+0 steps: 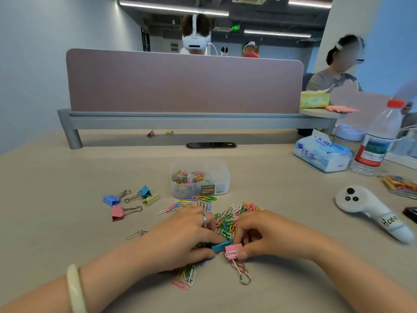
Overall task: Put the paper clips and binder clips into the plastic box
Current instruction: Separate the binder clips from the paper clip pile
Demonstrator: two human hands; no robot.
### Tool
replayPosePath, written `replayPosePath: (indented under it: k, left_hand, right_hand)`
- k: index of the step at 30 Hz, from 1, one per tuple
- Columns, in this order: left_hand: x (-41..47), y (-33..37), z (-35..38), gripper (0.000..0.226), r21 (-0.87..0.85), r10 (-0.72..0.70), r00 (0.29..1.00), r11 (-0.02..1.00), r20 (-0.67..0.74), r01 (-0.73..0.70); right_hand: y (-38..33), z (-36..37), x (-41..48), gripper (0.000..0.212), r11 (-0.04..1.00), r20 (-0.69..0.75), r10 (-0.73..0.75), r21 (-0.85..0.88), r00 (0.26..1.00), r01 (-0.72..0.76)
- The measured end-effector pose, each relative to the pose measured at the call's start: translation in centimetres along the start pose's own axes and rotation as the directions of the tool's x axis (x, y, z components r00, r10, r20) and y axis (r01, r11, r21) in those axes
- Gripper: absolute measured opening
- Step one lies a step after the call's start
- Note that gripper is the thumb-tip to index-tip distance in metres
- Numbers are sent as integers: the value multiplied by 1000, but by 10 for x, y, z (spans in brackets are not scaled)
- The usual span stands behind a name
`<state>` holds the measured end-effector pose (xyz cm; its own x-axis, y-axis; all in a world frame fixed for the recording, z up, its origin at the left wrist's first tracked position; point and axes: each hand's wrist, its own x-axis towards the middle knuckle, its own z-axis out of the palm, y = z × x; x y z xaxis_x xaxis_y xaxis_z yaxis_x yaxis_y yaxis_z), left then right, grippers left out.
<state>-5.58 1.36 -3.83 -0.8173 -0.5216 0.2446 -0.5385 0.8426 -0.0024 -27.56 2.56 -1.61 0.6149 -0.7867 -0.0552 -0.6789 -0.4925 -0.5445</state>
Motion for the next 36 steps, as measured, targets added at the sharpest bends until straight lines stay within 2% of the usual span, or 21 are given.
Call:
replayPosePath:
  k: [3,6,7,9,11,12,15,18,21,25,27,28,29,31,32,33,36]
  left_hand:
    - [-5,-9,7,30,-36,-18,999,999,-47,16]
    - [-6,-11,5,40,-265,-179,976,954,-121,142]
    - [-6,-11,2,42,-365,-264,955,909,-137,199]
    - [-6,-10,0,30,-533,-417,900,794,-125,293]
    - [-6,-7,-3,17,-669,-505,860,666,-79,330]
    - [-5,-6,-5,19,-717,-531,845,612,-60,334]
    - [-5,-3,-8,22,-771,-587,809,529,-32,355]
    - [-6,-3,-10,19,-812,-638,769,466,-33,352]
    - [-7,-6,-18,22,-878,-734,679,308,26,366]
    - [-14,-23,-31,24,-971,-761,635,28,133,238]
    - [-26,-32,-41,26,-982,-770,620,-38,148,187]
    - [-32,-36,-47,27,-983,-780,612,-22,130,180]
    - [-40,-41,-53,27,-981,-802,591,35,86,190]
    - [-58,-56,-62,24,-891,-856,509,298,-91,342]
    - [-68,-64,-63,21,-771,-856,480,435,-193,465]
    - [-77,-72,-61,19,-632,-841,478,518,-254,576]
    - [-96,-84,-48,23,-294,-823,521,567,-227,769]
  right_hand:
    - [3,2,2,20,998,-117,-18,61,993,26]
    - [6,5,5,16,990,-242,31,144,970,5]
    - [6,7,6,15,981,-262,56,196,963,-4]
    - [4,8,8,17,952,-275,83,305,958,5]
    - [1,5,9,23,915,-281,93,402,955,29]
    - [0,2,10,24,899,-279,98,436,955,35]
    - [-4,-8,14,20,896,-275,109,444,955,26]
    - [-8,-11,22,13,901,-345,130,432,929,34]
    - [-9,-15,34,9,875,-391,166,481,905,48]
    - [-15,-22,52,14,879,-359,175,477,917,19]
    - [-23,-22,66,20,880,-350,143,474,926,43]
    - [-30,-21,73,22,877,-346,116,476,931,68]
    - [-37,-20,82,23,879,-344,81,467,935,95]
    - [-51,-17,102,20,913,-344,6,385,939,135]
    - [-58,-14,114,19,936,-339,-33,321,940,148]
    - [-65,-10,126,19,955,-333,-68,252,940,159]
    - [-81,3,165,21,980,-287,-168,57,943,192]
